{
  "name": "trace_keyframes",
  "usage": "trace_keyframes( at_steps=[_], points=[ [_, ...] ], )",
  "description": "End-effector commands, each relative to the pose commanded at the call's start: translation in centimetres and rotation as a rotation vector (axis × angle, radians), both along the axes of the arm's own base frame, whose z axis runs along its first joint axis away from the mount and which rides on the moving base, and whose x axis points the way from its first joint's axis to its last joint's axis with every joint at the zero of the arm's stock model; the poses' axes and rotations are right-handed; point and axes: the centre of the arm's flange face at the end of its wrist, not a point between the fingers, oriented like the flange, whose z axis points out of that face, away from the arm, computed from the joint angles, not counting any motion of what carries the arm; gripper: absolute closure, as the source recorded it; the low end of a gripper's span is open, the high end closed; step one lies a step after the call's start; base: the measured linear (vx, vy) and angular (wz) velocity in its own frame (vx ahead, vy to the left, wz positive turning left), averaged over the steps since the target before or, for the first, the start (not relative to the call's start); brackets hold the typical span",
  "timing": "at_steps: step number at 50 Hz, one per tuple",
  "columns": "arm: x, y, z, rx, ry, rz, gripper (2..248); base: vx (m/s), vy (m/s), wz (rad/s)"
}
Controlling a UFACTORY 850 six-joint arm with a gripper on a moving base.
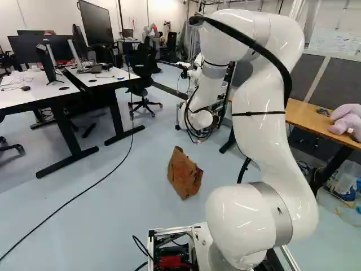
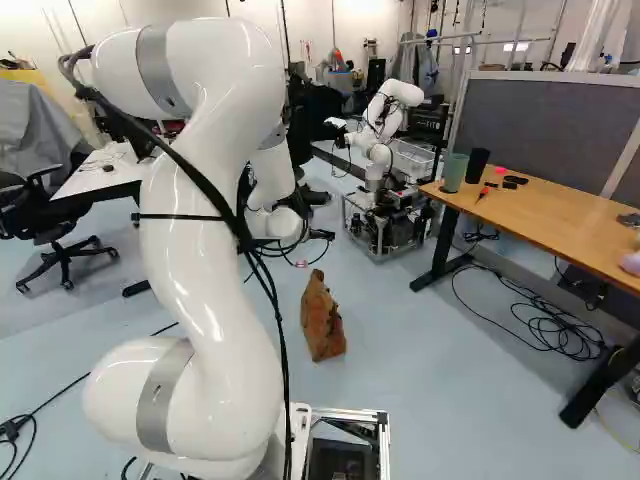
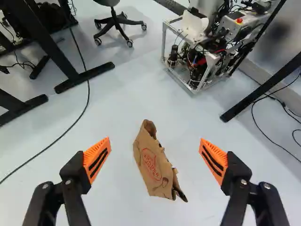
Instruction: Pick up the bag on the ground and place it on the table
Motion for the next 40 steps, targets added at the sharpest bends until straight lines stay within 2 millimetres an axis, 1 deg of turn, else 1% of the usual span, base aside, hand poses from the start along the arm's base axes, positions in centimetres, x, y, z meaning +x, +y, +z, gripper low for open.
trace_keyframes(
  at_steps=[40],
  points=[
    [7.3, -0.6, -7.0, 0.0, 0.108, -0.01, 3, 0.0, 0.0, 0.0]
  ],
)
